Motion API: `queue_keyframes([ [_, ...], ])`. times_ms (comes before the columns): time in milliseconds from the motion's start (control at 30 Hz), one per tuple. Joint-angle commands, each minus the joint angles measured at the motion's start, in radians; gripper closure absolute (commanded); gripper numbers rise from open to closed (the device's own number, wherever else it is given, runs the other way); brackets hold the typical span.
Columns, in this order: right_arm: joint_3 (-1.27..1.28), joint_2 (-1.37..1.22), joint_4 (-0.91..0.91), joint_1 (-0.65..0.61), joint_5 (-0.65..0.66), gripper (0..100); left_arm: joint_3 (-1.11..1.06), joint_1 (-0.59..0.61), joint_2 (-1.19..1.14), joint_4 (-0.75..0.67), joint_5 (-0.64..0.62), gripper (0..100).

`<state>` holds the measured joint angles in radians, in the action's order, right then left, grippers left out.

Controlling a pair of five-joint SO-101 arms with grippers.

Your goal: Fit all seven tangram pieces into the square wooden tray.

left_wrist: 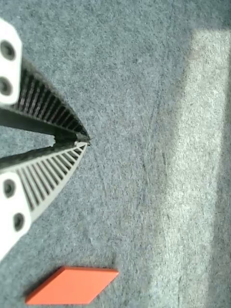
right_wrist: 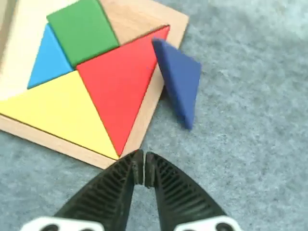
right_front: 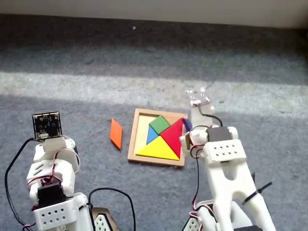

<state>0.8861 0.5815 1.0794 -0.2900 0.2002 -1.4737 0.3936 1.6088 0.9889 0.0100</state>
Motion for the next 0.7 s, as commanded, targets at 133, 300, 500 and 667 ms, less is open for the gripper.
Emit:
queue_keyframes([
  [133, -0.188, -0.108, -0.001, -0.102, 0.127, 99.3, 0.007, 0.007, 0.008, -0.015, -0.003, 100],
  [300, -0.297, -0.252, 0.007, -0.093, 0.143, 99.2, 0.007, 0.008, 0.008, -0.015, -0.003, 100],
  [500, -0.332, -0.325, 0.007, -0.008, 0.138, 91.5, 0.007, 0.008, 0.008, -0.017, -0.003, 100],
  [667, -0.326, -0.280, 0.008, 0.099, 0.143, 93.3, 0.007, 0.005, 0.008, -0.018, -0.003, 100],
])
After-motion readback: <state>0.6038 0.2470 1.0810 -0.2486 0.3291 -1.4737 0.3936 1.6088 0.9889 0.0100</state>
